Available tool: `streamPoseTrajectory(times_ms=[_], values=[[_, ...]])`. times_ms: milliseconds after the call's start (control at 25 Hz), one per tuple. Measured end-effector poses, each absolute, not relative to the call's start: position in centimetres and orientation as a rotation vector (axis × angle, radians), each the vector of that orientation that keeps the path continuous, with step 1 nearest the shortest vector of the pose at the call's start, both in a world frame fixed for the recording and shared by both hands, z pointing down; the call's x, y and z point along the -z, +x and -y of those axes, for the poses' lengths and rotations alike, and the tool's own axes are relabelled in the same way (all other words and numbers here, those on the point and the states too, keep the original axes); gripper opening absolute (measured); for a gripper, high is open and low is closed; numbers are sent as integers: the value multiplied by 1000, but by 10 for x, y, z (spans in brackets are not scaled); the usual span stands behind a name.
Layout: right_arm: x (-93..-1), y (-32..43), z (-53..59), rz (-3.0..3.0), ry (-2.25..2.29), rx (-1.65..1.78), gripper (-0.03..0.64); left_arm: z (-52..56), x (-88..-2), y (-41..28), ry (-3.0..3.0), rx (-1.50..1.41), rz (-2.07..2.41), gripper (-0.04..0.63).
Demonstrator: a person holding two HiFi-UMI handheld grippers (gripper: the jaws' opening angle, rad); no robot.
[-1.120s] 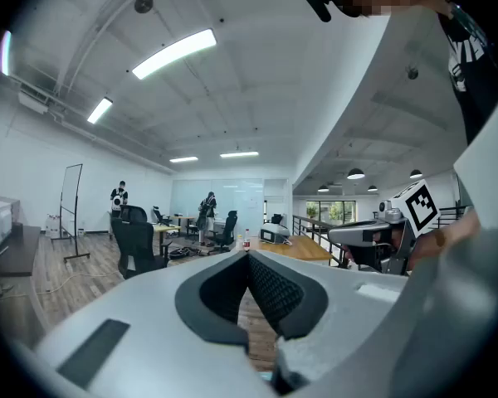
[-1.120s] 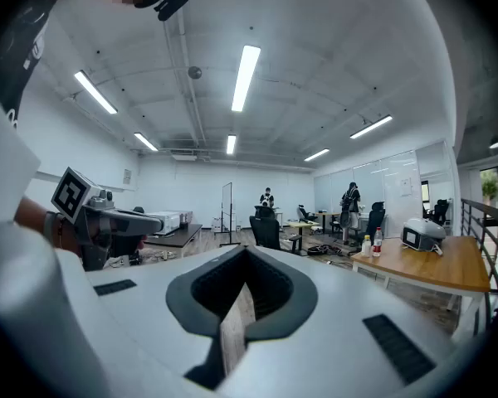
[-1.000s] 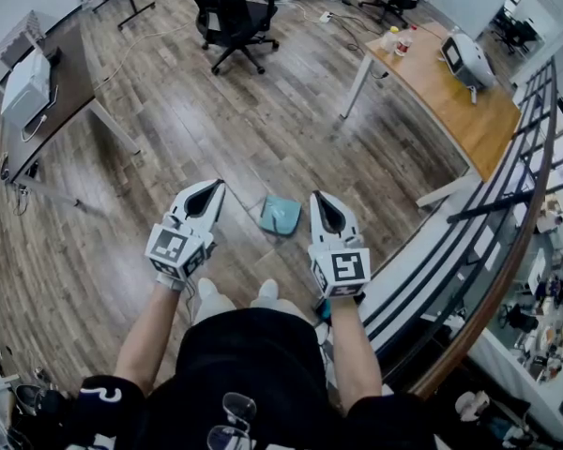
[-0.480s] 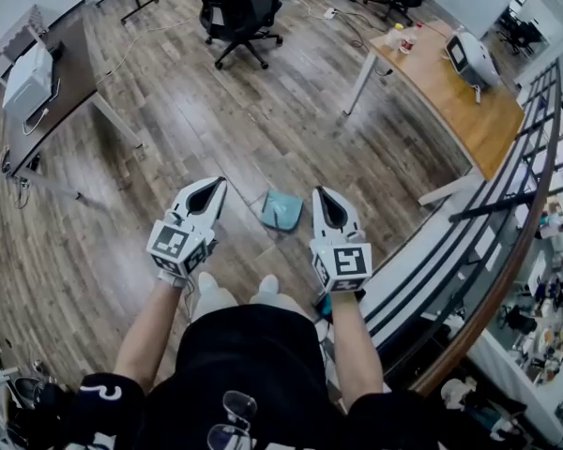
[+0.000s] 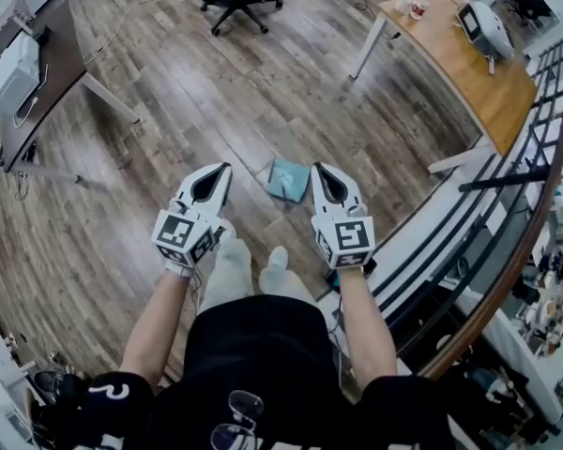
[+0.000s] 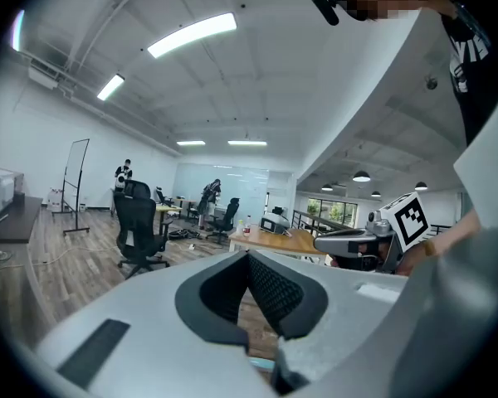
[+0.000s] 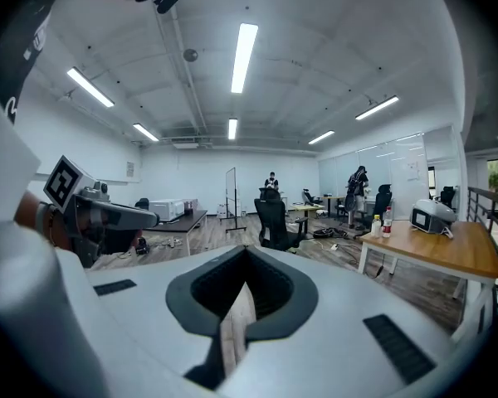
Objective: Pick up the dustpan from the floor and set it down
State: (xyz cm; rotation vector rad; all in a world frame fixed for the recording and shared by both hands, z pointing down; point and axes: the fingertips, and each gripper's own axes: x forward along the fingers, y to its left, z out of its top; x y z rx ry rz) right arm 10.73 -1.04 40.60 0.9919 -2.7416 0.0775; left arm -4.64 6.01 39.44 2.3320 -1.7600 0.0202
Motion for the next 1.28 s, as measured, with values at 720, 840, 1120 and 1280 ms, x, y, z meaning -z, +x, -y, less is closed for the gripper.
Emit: streamPoseTrajectory(times_ms=[720, 840, 1120, 1280], values=[[-537, 12, 71, 2518, 1144, -196, -5, 41, -514, -133, 2427, -82, 1392, -5], [-559, 17, 75, 2472, 1179, -200, -3, 44, -540, -133, 2423, -102, 1339, -5], [-674, 46, 59, 2318, 1100, -367, 154, 37, -603, -107, 2396, -165, 1238, -5], [-761, 60, 46, 2191, 1007, -467, 214, 37, -640, -87, 2358, -209, 1200, -5]])
